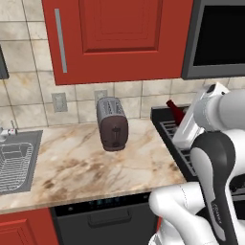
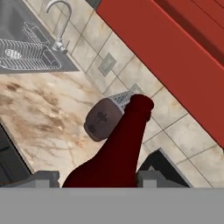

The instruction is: Place the liquor and beer on the top shelf of the fridge to keep them out of children's reach, and place the corn on lower shelves for easy access.

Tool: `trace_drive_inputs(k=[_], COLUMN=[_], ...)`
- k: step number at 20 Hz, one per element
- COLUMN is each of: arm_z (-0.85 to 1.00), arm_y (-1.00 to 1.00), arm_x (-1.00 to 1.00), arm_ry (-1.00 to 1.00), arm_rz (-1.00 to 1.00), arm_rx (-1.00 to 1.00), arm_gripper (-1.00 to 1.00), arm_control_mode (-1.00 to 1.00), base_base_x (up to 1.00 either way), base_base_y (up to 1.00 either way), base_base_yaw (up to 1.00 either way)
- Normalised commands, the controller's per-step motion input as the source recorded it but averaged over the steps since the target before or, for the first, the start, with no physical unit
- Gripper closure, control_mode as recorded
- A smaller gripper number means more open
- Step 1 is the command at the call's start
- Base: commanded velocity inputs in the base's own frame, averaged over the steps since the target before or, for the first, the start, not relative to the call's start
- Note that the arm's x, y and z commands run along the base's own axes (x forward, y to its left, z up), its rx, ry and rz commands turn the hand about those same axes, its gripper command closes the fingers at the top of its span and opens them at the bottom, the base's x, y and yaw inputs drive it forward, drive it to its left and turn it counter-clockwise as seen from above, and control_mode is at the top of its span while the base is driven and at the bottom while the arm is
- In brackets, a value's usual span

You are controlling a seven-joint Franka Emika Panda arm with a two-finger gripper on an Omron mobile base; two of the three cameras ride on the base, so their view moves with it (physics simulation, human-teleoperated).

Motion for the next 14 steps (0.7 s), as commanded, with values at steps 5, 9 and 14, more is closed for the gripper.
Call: trace_drive_inputs(k=[5,9,14], arm_z=[0.01,0.0,0.0], arm_y=[0.0,0.0,0.0], arm_x=[-0.14,0.0,0.0], arm_ry=[0.0,0.0,0.0], arm_rz=[0.0,0.0,0.0], arm_rx=[-0.04,0.0,0.0], arm_gripper=[1.0,1.0,1.0], arm_control_mode=[1.0,1.0,1.0], base_base_x=[-0.11,-0.03,-0.17], base_base_y=[-0.16,-0.65,-0.79], base_base_yaw=[-0.01,-0.07,-0.08])
